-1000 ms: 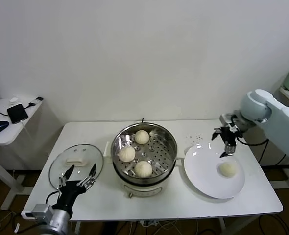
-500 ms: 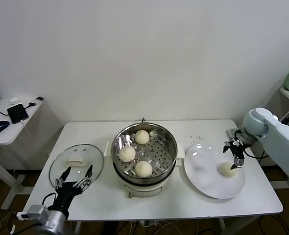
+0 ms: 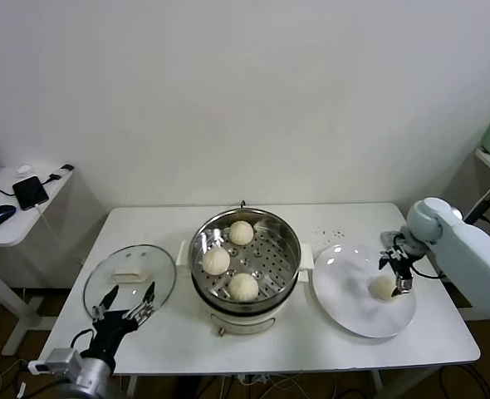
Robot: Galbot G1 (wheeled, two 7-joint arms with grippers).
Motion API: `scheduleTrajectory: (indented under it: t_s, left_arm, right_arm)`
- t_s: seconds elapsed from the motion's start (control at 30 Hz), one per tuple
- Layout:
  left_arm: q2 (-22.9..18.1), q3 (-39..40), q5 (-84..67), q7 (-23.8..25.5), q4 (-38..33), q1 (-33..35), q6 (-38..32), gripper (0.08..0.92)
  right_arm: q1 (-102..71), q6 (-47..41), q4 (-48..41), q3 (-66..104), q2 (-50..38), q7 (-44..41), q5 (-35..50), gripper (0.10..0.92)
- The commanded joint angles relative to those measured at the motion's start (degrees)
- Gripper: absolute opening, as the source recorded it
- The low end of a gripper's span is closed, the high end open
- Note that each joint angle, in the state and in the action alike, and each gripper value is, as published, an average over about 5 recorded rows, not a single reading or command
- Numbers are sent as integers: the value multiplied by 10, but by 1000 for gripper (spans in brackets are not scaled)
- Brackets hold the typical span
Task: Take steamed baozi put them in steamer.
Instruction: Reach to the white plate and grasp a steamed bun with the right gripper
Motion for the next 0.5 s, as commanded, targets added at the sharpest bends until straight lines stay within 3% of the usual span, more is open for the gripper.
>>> scheduleTrajectory:
  t_s: [0.03,0.5]
  left_arm:
    - [1,-3,-2,1,3,0,0,823]
    - [1,-1,0,2,8,0,-3,823]
  right_arm:
    - [-17,13,-22,13,13,10,-22,823]
    - [-24,9,-30,22,19,24,-30,823]
